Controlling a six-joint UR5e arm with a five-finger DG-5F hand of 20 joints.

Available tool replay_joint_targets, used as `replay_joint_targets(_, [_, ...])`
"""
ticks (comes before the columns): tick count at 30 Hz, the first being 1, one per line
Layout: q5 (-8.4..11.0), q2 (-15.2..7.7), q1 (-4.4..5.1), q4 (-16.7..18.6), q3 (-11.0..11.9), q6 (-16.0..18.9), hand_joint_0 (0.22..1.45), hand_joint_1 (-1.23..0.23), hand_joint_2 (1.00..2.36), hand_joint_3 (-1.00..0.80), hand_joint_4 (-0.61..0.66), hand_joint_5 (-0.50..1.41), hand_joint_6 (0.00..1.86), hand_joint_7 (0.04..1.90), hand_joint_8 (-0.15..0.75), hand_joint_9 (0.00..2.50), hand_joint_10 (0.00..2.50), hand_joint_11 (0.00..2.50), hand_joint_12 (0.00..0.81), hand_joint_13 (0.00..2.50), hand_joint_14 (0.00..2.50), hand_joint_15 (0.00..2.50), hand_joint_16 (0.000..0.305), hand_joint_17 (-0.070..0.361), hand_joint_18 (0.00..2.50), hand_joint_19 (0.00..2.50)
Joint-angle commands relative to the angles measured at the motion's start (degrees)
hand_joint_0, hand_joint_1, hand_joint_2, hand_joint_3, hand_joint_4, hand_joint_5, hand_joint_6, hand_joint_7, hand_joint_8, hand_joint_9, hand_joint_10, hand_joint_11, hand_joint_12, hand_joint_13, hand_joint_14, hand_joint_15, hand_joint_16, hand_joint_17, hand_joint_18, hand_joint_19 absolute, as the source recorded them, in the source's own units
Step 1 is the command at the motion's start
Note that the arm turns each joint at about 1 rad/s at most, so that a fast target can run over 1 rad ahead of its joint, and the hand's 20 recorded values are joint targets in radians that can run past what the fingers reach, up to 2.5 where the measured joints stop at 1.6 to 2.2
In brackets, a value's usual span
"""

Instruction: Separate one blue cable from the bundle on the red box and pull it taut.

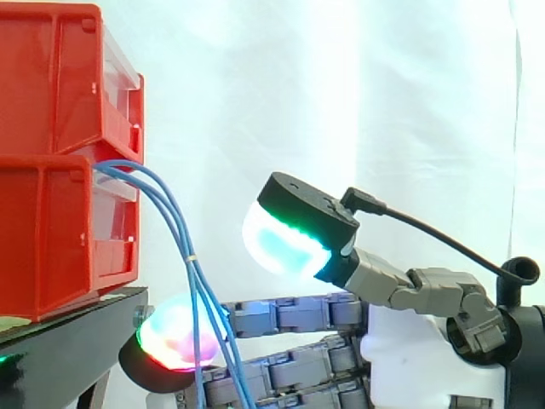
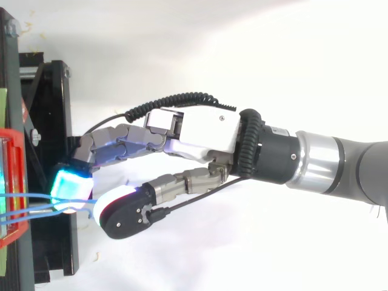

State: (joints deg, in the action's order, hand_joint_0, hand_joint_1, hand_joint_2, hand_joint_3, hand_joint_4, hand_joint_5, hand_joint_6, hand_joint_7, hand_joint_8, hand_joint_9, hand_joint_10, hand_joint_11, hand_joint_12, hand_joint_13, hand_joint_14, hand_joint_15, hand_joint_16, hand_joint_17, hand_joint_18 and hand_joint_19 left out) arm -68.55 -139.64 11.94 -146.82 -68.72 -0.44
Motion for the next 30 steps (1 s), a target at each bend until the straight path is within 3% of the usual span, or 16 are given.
replay_joint_targets(1, [0.00, 0.0, 0.10, -0.4, 0.0, 0.2, 0.54, -0.59, 1.00, -0.50, 0.29, -0.11, 0.50, 0.98, 0.205, 0.58, 0.00, 0.10, 0.307, 0.48, 0.01, 0.20, 0.046, 0.104, 0.21, 0.28])
replay_joint_targets(5, [0.00, 0.0, 0.01, -1.3, 0.0, 0.2, 0.54, -0.60, 1.00, -0.50, 0.29, -0.10, 0.50, 1.01, 0.204, 0.58, 0.00, 0.11, 0.305, 0.49, 0.01, 0.20, 0.046, 0.103, 0.22, 0.29])
replay_joint_targets(10, [-0.09, 0.1, -0.25, -1.9, 0.4, 0.4, 0.57, -0.63, 1.00, -0.47, 0.22, -0.08, 0.50, 1.19, 0.197, 0.62, 0.00, 0.14, 0.300, 0.52, 0.01, 0.22, 0.045, 0.100, 0.25, 0.29])
replay_joint_targets(16, [-0.70, 0.2, -0.52, -3.1, 1.2, 0.9, 0.59, -0.65, 1.00, -0.44, 0.19, -0.10, 0.62, 0.98, 0.196, 0.62, 0.01, 0.17, 0.303, 0.54, 0.01, 0.23, 0.044, 0.100, 0.28, 0.31])
replay_joint_targets(18, [-2.20, 0.2, -0.60, -5.2, 2.4, 0.9, 0.59, -0.65, 1.00, -0.44, 0.17, -0.10, 0.63, 0.95, 0.197, 0.63, 0.01, 0.17, 0.302, 0.55, 0.01, 0.24, 0.044, 0.100, 0.28, 0.32])
replay_joint_targets(21, [-2.90, 0.2, -0.78, -7.4, 3.2, 0.9, 0.59, -0.65, 1.00, -0.45, 0.18, -0.10, 0.64, 0.95, 0.195, 0.64, 0.01, 0.19, 0.303, 0.55, 0.01, 0.25, 0.044, 0.100, 0.29, 0.31])
replay_joint_targets(30, [-2.73, 1.5, -0.87, -9.5, 3.6, 0.8, 0.58, -0.66, 1.00, -0.47, 0.18, -0.11, 0.65, 0.92, 0.198, 0.64, 0.01, 0.20, 0.307, 0.56, 0.01, 0.26, 0.045, 0.101, 0.30, 0.33])
